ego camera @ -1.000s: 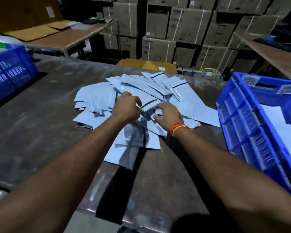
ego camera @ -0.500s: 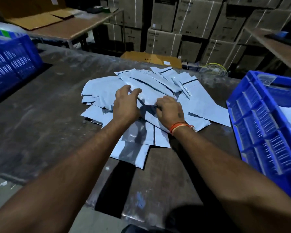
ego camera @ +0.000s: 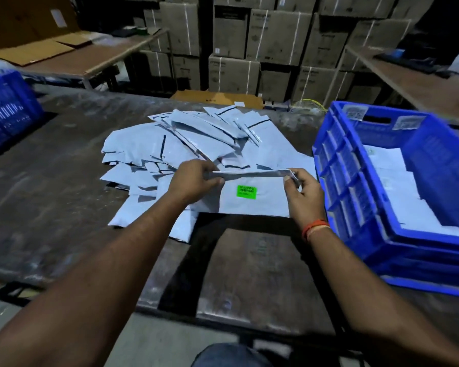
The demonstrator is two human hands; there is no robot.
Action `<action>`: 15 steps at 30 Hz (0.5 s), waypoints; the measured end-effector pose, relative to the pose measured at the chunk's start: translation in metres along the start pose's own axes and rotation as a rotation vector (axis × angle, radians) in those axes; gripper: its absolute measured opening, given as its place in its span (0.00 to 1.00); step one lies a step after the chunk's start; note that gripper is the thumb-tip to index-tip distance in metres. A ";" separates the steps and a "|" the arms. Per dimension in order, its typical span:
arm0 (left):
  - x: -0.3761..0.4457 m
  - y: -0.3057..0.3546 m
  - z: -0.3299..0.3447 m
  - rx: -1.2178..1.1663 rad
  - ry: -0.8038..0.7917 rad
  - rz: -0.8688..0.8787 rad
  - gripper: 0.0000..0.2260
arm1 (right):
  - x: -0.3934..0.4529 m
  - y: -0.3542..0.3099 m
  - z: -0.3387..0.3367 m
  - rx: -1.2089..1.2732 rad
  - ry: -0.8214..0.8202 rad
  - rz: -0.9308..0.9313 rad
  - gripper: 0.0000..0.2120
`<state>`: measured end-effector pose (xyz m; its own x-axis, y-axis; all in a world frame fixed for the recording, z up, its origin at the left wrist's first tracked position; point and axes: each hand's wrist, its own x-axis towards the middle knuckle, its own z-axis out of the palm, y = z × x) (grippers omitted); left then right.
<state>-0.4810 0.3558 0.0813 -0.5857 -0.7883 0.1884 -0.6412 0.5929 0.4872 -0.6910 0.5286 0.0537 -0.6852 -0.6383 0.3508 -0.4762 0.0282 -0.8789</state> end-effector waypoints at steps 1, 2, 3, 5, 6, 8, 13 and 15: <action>-0.009 0.005 0.004 -0.100 -0.021 -0.038 0.13 | -0.005 0.011 -0.007 -0.027 -0.016 0.063 0.07; -0.019 0.008 0.009 -0.164 -0.018 -0.066 0.10 | -0.009 0.023 -0.013 -0.056 -0.034 0.123 0.09; -0.030 0.011 0.015 -0.186 -0.011 -0.089 0.08 | -0.016 0.034 -0.018 -0.089 -0.057 0.174 0.10; -0.055 0.015 0.031 -0.191 -0.013 -0.146 0.07 | -0.032 0.055 -0.026 -0.156 -0.121 0.247 0.14; -0.066 0.014 0.040 -0.199 -0.027 -0.172 0.09 | -0.043 0.063 -0.030 -0.186 -0.153 0.280 0.16; -0.088 0.009 0.057 -0.220 -0.047 -0.216 0.12 | -0.062 0.076 -0.036 -0.259 -0.194 0.318 0.19; -0.128 0.008 0.083 -0.153 -0.027 -0.310 0.11 | -0.097 0.077 -0.049 -0.427 -0.214 0.263 0.17; -0.136 0.011 0.088 -0.152 -0.015 -0.320 0.11 | -0.105 0.074 -0.051 -0.466 -0.211 0.236 0.18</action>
<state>-0.4520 0.4841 -0.0141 -0.3751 -0.9270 -0.0066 -0.7131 0.2839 0.6410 -0.6823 0.6372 -0.0317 -0.7001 -0.7125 0.0475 -0.5496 0.4951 -0.6729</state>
